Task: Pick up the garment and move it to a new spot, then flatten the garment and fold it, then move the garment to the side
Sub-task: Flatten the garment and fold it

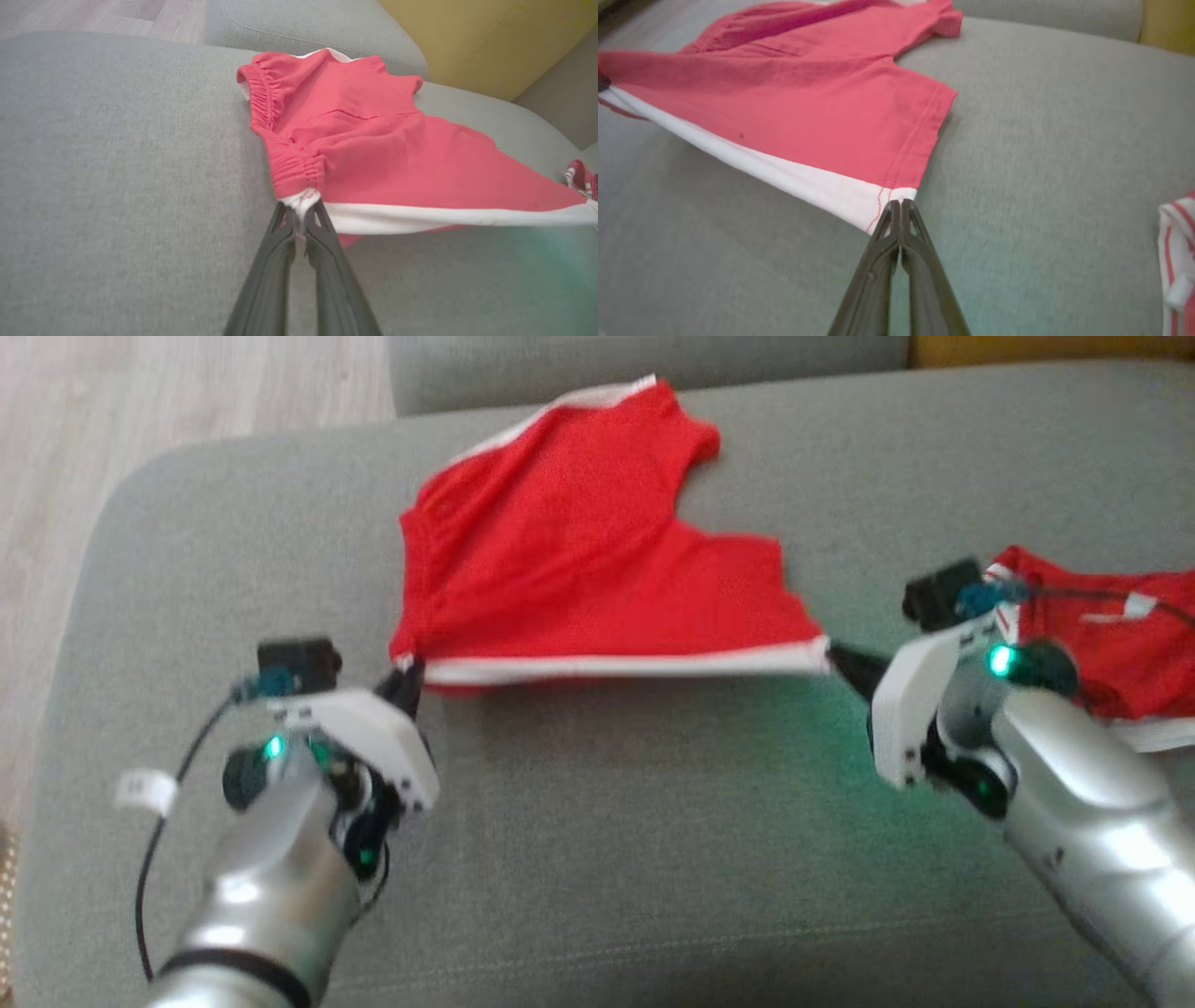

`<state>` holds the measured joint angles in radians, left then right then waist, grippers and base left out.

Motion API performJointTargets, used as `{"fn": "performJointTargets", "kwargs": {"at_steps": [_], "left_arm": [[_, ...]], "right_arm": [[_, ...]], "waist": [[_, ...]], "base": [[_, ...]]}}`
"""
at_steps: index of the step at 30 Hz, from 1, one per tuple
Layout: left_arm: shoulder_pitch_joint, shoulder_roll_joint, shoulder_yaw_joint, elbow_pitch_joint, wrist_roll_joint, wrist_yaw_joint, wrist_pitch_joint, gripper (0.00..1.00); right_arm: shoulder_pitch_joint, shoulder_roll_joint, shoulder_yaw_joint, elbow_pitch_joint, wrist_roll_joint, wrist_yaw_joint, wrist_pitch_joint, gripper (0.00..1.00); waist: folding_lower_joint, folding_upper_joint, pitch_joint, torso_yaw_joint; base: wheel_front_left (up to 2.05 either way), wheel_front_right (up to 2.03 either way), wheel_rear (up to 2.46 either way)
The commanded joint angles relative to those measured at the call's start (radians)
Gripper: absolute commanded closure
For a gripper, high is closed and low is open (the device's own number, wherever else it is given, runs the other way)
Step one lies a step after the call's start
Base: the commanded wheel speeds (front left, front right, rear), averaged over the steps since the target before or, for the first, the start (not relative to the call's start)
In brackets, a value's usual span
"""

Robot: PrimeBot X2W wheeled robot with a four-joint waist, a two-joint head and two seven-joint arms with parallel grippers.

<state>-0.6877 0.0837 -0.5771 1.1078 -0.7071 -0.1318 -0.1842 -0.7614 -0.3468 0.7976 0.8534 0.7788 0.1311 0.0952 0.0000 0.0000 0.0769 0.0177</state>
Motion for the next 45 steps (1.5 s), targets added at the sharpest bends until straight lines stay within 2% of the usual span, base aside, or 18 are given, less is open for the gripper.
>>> {"fn": "performJointTargets", "kwargs": {"at_steps": [1,7,9,17,23,32,37,41,45], "left_arm": [[-0.018,0.04,0.022,-0.024,-0.004,0.001,-0.013,1.0],[0.108,0.052,0.007,-0.071,-0.041,0.001,-0.021,1.0],[0.157,0.062,0.003,-0.098,-0.053,0.001,-0.023,1.0],[0.265,0.073,-0.024,-0.198,-0.064,0.004,0.003,1.0],[0.355,0.099,-0.067,-0.292,-0.054,0.009,0.064,1.0],[0.517,0.183,-0.104,-0.552,-0.093,0.021,0.216,1.0],[0.598,0.243,-0.122,-0.739,-0.108,0.046,0.296,1.0],[0.635,0.273,-0.121,-0.837,-0.118,0.071,0.326,1.0],[0.643,0.284,-0.087,-0.944,-0.143,0.111,0.333,1.0]], "right_arm": [[0.008,-0.022,0.005,-0.023,0.008,0.0,0.005,1.0],[0.077,-0.111,0.069,-0.14,0.095,0.0,0.138,1.0],[0.096,-0.158,0.09,-0.202,0.132,0.0,0.205,1.0],[0.146,-0.276,0.106,-0.341,0.213,0.0,0.352,1.0],[0.189,-0.353,0.095,-0.417,0.256,0.0,0.467,1.0],[0.264,-0.449,0.068,-0.557,0.309,0.0,0.651,1.0],[0.315,-0.515,0.036,-0.632,0.332,0.0,0.736,1.0],[0.326,-0.53,-0.015,-0.662,0.335,0.0,0.761,1.0],[0.321,-0.496,-0.101,-0.669,0.319,0.0,0.746,1.0]], "waist": [[0.0,0.0,-0.025,-0.006],[0.0,0.0,-0.083,-0.019],[0.0,0.0,-0.095,-0.027],[0.0,0.0,-0.105,-0.025],[0.0,0.0,-0.128,-0.021],[0.0,0.0,-0.157,-0.012],[0.0,0.0,-0.167,-0.003],[0.0,0.0,-0.168,-0.001],[0.0,0.0,-0.158,0.007]], "base": [[0.0,0.0,0.0],[0.0,0.0,0.0],[0.0,0.0,0.0],[0.0,0.0,0.0],[0.0,0.0,0.0],[0.0,0.0,0.0],[0.0,0.0,0.0],[0.0,0.0,0.0],[0.0,0.0,0.0]]}}
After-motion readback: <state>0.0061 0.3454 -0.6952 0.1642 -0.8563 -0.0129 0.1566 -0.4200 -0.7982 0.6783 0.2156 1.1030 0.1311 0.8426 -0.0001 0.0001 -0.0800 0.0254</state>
